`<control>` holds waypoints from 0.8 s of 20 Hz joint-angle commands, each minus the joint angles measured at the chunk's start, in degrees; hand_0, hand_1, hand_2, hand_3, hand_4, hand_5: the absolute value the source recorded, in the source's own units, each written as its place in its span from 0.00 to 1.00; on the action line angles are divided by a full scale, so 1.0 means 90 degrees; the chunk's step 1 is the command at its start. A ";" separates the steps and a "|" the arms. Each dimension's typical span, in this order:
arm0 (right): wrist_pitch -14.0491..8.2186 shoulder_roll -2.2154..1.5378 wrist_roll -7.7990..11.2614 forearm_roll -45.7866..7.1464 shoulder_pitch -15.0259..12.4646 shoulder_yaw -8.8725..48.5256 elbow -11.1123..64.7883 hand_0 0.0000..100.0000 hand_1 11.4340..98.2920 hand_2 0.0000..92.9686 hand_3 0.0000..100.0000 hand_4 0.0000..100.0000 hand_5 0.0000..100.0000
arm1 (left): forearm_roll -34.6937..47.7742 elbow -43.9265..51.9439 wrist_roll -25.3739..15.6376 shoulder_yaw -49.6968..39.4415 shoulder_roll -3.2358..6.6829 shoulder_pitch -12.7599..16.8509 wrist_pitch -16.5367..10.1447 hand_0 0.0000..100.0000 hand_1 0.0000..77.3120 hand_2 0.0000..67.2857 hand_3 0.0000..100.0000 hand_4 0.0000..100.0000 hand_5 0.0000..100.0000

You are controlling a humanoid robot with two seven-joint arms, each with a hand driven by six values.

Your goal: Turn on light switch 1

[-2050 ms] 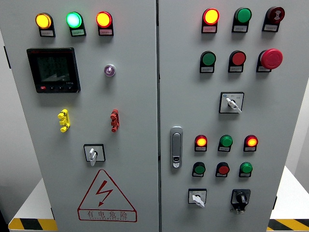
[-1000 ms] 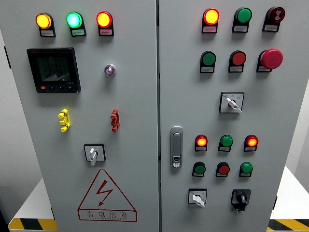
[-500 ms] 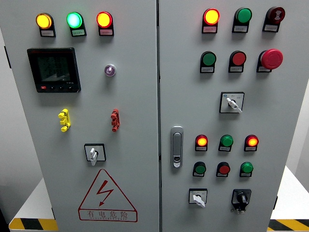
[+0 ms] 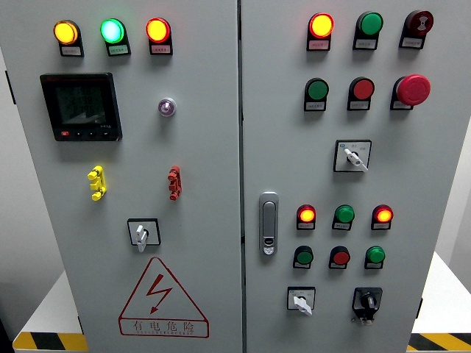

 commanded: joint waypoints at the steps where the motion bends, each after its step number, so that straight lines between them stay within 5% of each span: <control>1: -0.0009 -0.0004 -0.0001 0.0000 -0.0001 -0.0001 0.0010 0.00 0.09 0.00 0.20 0.19 0.11 | 0.0019 -0.0750 0.0025 -0.0045 -0.0001 -0.0007 -0.0001 0.00 0.23 0.15 0.10 0.26 0.23; 8: -0.0009 -0.0004 -0.0001 0.0000 -0.0001 -0.0001 0.0000 0.00 0.10 0.00 0.20 0.19 0.11 | 0.0107 -0.2285 0.0240 -0.0201 0.0028 0.0003 -0.0001 0.00 0.27 0.21 0.22 0.39 0.32; 16: 0.0001 -0.0004 -0.0001 0.0000 -0.0001 -0.0010 0.0000 0.00 0.09 0.00 0.20 0.19 0.10 | 0.0107 -0.2843 0.0553 -0.0611 -0.0030 -0.0504 0.0009 0.00 0.42 0.34 0.55 0.72 0.58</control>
